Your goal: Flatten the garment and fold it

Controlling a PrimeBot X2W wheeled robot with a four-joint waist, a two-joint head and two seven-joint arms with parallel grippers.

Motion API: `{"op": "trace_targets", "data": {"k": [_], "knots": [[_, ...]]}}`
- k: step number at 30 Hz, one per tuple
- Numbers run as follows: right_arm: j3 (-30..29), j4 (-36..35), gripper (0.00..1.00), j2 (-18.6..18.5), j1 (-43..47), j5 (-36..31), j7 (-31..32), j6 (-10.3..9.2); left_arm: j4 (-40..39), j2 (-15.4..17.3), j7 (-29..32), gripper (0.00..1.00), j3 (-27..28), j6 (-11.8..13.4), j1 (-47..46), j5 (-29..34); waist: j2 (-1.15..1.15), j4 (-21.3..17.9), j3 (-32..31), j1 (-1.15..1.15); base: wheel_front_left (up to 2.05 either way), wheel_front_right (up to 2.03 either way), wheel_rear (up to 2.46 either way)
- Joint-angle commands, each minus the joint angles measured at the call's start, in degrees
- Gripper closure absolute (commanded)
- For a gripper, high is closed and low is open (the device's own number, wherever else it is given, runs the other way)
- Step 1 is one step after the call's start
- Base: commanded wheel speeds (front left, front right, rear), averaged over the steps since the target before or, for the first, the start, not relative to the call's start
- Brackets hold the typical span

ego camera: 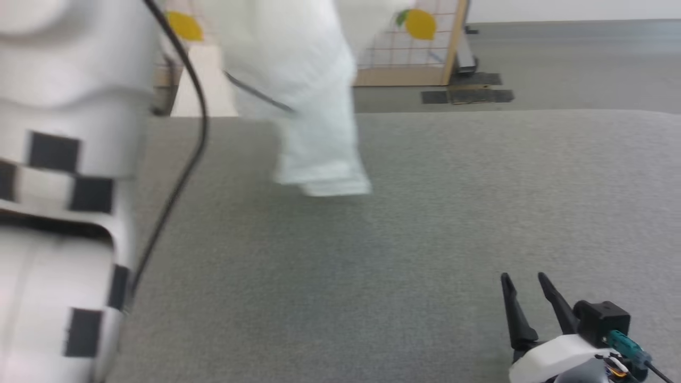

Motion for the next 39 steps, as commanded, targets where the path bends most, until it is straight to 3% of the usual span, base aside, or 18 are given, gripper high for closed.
{"op": "trace_targets", "data": {"k": [1,11,18,22,29,30,31,32,39], "knots": [[-0.73,-0.01,0.00,0.02,0.99,-0.20,-0.49,-0.09,-0.57,-0.87,0.32,1.00,-1.36,-0.38,2.99,-1.77,0.54,-2.48,-1.86,0.00,0.00,0.00,0.00],[-1.88,-1.77,0.00,0.03,3.02,-0.68,0.46,-0.09,-3.45,-4.51,0.55,1.00,-12.31,-0.40,24.70,-10.12,0.54,-2.62,-1.80,0.00,0.00,0.00,0.00],[-0.54,-2.31,0.00,0.03,2.30,-0.33,0.87,-0.09,2.51,-5.41,-1.01,1.00,-20.73,-0.39,42.54,-9.47,0.54,-4.04,-0.84,0.00,0.00,0.00,0.00],[-0.57,-2.22,0.00,0.03,2.26,-0.49,0.91,-0.09,7.22,-5.81,2.31,1.00,-26.60,-0.39,51.06,-9.36,0.54,-4.53,-0.70,0.00,0.00,0.00,0.00],[-1.25,-1.91,0.00,0.03,2.77,-0.47,0.92,-0.09,9.59,-6.22,9.33,1.00,-29.77,-0.40,56.27,-13.69,0.54,-3.62,-1.19,0.00,0.00,0.00,0.00],[-1.27,-1.82,0.00,0.03,2.87,-0.39,0.90,-0.09,9.36,-6.26,10.42,0.83,-28.96,-0.40,56.22,-15.24,0.54,-3.32,-1.49,0.00,0.00,0.00,0.00],[-1.23,-1.75,0.00,0.03,2.94,-0.31,0.90,-0.09,8.84,-6.28,11.16,0.10,-28.54,-0.40,55.89,-16.09,0.54,-3.12,-1.76,0.00,0.00,0.00,0.00],[-1.20,-1.68,0.00,0.03,3.10,-0.21,0.89,-0.09,7.89,-6.29,11.60,0.00,-27.61,-0.32,55.35,-17.21,0.54,-2.82,-2.20,0.00,0.00,0.00,0.00],[-1.56,-0.70,0.00,0.03,4.49,0.58,0.44,-0.09,-3.05,-3.68,15.49,0.00,-20.64,1.20,52.43,-24.18,0.54,-0.29,-5.74,0.00,0.00,0.00,0.00]]}}
